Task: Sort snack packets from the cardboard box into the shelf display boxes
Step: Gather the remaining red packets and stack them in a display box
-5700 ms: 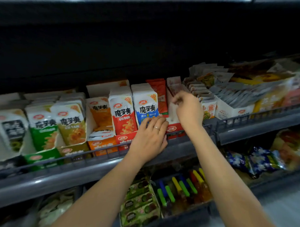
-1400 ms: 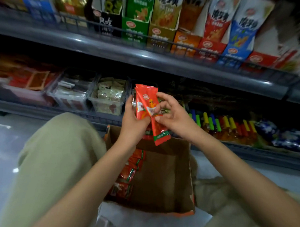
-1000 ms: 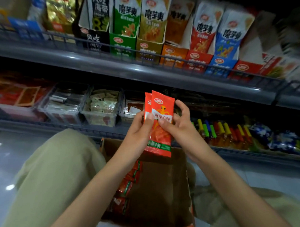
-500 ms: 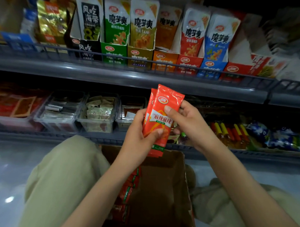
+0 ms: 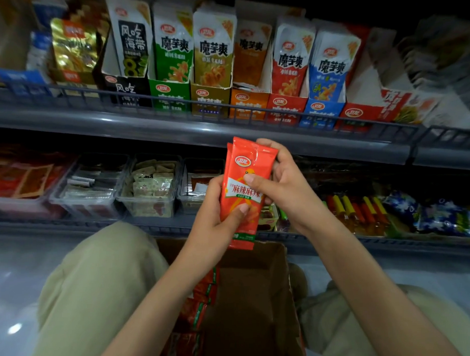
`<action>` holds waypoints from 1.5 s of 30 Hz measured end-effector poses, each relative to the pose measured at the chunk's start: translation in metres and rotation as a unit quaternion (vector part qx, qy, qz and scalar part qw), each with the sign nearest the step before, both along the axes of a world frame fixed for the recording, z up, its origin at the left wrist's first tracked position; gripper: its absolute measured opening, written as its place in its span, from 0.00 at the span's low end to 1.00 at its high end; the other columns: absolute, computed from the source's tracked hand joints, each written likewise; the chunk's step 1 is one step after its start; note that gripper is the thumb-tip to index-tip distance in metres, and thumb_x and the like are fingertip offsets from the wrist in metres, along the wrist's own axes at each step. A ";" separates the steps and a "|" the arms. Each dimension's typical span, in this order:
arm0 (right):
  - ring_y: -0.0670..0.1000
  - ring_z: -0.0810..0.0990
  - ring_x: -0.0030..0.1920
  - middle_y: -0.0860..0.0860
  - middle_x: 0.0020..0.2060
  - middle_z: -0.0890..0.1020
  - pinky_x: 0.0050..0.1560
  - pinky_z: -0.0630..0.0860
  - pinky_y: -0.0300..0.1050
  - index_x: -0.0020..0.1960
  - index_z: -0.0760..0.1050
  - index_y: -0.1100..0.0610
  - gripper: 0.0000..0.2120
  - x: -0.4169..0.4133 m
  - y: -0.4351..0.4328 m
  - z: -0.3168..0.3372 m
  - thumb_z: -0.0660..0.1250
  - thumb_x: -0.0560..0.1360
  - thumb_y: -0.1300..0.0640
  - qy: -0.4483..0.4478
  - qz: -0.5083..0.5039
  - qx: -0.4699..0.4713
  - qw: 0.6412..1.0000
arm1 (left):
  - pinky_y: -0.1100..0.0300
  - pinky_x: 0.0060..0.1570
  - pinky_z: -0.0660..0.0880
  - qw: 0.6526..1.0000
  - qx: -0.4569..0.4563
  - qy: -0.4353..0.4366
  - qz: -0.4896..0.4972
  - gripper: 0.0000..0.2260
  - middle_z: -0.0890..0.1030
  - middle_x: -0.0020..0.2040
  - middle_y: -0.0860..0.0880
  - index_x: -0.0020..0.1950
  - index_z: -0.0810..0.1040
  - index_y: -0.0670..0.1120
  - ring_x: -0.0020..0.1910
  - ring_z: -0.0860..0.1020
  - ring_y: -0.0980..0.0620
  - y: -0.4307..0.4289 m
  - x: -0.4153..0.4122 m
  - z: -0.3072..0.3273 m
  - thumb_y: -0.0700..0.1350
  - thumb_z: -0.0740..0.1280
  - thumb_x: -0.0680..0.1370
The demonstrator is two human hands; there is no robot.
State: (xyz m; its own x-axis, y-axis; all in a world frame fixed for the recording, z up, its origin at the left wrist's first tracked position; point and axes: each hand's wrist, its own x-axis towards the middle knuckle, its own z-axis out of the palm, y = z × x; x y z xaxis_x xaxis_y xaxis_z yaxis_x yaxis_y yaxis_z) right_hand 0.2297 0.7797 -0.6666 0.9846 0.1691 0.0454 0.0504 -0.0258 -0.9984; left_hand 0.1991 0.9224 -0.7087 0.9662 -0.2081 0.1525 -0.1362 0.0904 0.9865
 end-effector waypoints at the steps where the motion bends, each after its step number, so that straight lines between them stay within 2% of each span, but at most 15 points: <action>1: 0.45 0.80 0.51 0.51 0.56 0.78 0.40 0.76 0.33 0.69 0.60 0.51 0.29 0.000 0.000 0.001 0.66 0.74 0.67 -0.005 0.013 0.000 1.000 | 0.62 0.47 0.77 1.000 -0.005 0.000 -0.001 0.18 0.79 0.55 0.53 0.64 0.67 0.51 0.53 0.80 0.57 0.000 0.000 0.000 0.42 0.66 0.76; 5: 0.49 0.80 0.53 0.53 0.57 0.76 0.50 0.80 0.45 0.67 0.60 0.45 0.30 0.003 -0.002 0.006 0.66 0.74 0.69 -0.049 0.051 -0.032 0.997 | 0.61 0.49 0.78 1.000 -0.021 0.007 -0.008 0.19 0.79 0.55 0.52 0.63 0.67 0.52 0.53 0.80 0.56 -0.001 0.002 -0.001 0.44 0.64 0.73; 9: 0.47 0.79 0.54 0.49 0.57 0.76 0.49 0.79 0.45 0.63 0.67 0.47 0.25 0.006 0.000 0.006 0.66 0.74 0.69 -0.073 0.048 -0.053 0.995 | 0.60 0.48 0.78 1.000 -0.020 0.004 0.004 0.17 0.80 0.54 0.51 0.62 0.68 0.53 0.52 0.81 0.54 -0.003 0.002 -0.002 0.40 0.65 0.77; 14: 0.45 0.79 0.54 0.49 0.59 0.75 0.48 0.79 0.43 0.62 0.67 0.44 0.24 0.005 0.001 0.008 0.66 0.75 0.68 -0.091 0.059 -0.076 0.991 | 0.63 0.46 0.78 0.998 0.008 -0.029 0.050 0.15 0.80 0.51 0.53 0.59 0.69 0.54 0.48 0.80 0.58 -0.006 0.001 0.001 0.37 0.64 0.78; 17: 0.43 0.79 0.53 0.47 0.58 0.75 0.48 0.79 0.42 0.66 0.64 0.45 0.24 0.003 -0.003 0.011 0.65 0.76 0.65 -0.098 0.069 -0.102 0.988 | 0.61 0.47 0.78 0.998 0.020 -0.041 0.051 0.14 0.80 0.51 0.53 0.60 0.69 0.53 0.49 0.80 0.56 -0.006 0.004 -0.002 0.40 0.65 0.78; 20: 0.45 0.81 0.52 0.45 0.54 0.77 0.53 0.80 0.46 0.70 0.54 0.42 0.28 0.004 -0.006 0.011 0.64 0.78 0.58 -0.093 0.033 -0.105 0.990 | 0.66 0.44 0.76 0.996 0.004 -0.061 0.060 0.15 0.81 0.48 0.55 0.58 0.71 0.52 0.46 0.80 0.60 -0.010 0.013 0.002 0.44 0.65 0.72; 23: 0.38 0.79 0.50 0.44 0.53 0.77 0.55 0.77 0.40 0.72 0.47 0.45 0.33 0.014 -0.013 0.012 0.65 0.77 0.58 -0.073 -0.025 -0.051 0.996 | 0.69 0.44 0.74 0.994 0.004 -0.098 0.056 0.14 0.81 0.47 0.59 0.57 0.71 0.51 0.45 0.79 0.63 -0.021 0.032 0.016 0.44 0.64 0.72; 25: 0.39 0.79 0.48 0.45 0.51 0.79 0.49 0.75 0.38 0.71 0.50 0.47 0.33 0.021 -0.022 0.018 0.67 0.76 0.60 -0.082 -0.067 -0.024 0.994 | 0.69 0.45 0.74 0.990 0.017 -0.131 0.051 0.13 0.81 0.48 0.61 0.56 0.71 0.53 0.46 0.79 0.63 -0.030 0.051 0.033 0.45 0.64 0.73; 28: 0.36 0.79 0.40 0.46 0.48 0.82 0.33 0.71 0.29 0.60 0.68 0.48 0.15 0.025 -0.040 0.035 0.65 0.77 0.62 -0.098 -0.097 0.026 0.990 | 0.70 0.50 0.73 0.977 0.084 -0.198 0.008 0.12 0.80 0.50 0.61 0.58 0.69 0.55 0.51 0.77 0.65 -0.050 0.075 0.063 0.45 0.64 0.77; 30: 0.36 0.78 0.36 0.48 0.47 0.82 0.30 0.69 0.28 0.55 0.73 0.51 0.10 0.027 -0.056 0.047 0.64 0.77 0.63 -0.116 -0.128 0.059 0.983 | 0.73 0.52 0.69 0.945 0.167 -0.281 0.017 0.14 0.74 0.57 0.57 0.64 0.67 0.52 0.53 0.73 0.69 -0.068 0.089 0.080 0.45 0.64 0.79; 32: 0.40 0.78 0.38 0.48 0.46 0.82 0.30 0.70 0.31 0.55 0.73 0.50 0.10 0.030 -0.074 0.056 0.64 0.77 0.62 -0.141 -0.166 0.076 0.973 | 0.73 0.51 0.68 0.896 0.252 -0.363 0.046 0.19 0.63 0.59 0.54 0.69 0.64 0.48 0.51 0.68 0.69 -0.087 0.100 0.093 0.47 0.63 0.80; 36: 0.46 0.78 0.41 0.48 0.44 0.81 0.33 0.72 0.36 0.55 0.71 0.48 0.12 0.032 -0.107 0.066 0.64 0.77 0.63 -0.191 -0.229 0.083 0.951 | 0.57 0.49 0.74 0.836 0.325 -0.442 0.026 0.21 0.58 0.61 0.54 0.71 0.61 0.47 0.51 0.68 0.58 -0.122 0.115 0.117 0.50 0.61 0.80; 39: 0.43 0.80 0.42 0.49 0.46 0.81 0.35 0.76 0.35 0.55 0.69 0.48 0.14 0.035 -0.127 0.068 0.64 0.77 0.65 -0.214 -0.277 0.098 0.931 | 0.52 0.45 0.76 0.810 0.356 -0.466 0.017 0.21 0.58 0.63 0.53 0.71 0.61 0.48 0.52 0.74 0.48 -0.149 0.126 0.120 0.54 0.59 0.80; 41: 0.45 0.81 0.44 0.51 0.48 0.80 0.36 0.77 0.35 0.57 0.68 0.49 0.15 0.037 -0.137 0.067 0.64 0.77 0.65 -0.223 -0.337 0.091 0.910 | 0.52 0.49 0.74 0.788 0.384 -0.480 0.034 0.24 0.63 0.65 0.48 0.71 0.62 0.47 0.55 0.74 0.46 -0.164 0.138 0.112 0.57 0.56 0.78; 45: 0.45 0.80 0.47 0.51 0.51 0.77 0.40 0.78 0.35 0.63 0.65 0.57 0.15 0.036 -0.157 0.065 0.62 0.78 0.65 -0.245 -0.447 0.162 0.845 | 0.47 0.65 0.63 0.655 0.545 -0.513 0.106 0.25 0.75 0.62 0.41 0.65 0.72 0.42 0.63 0.72 0.42 -0.173 0.173 0.088 0.57 0.54 0.77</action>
State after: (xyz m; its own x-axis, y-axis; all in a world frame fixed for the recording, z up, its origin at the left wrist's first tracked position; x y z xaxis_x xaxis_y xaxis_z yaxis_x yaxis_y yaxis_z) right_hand 0.2661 0.6228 -0.6019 0.5623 -0.7316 0.3855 0.5638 -0.0019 -0.8259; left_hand 0.3723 0.7491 -0.6205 0.4970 -0.6111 0.6160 -0.6728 -0.7198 -0.1713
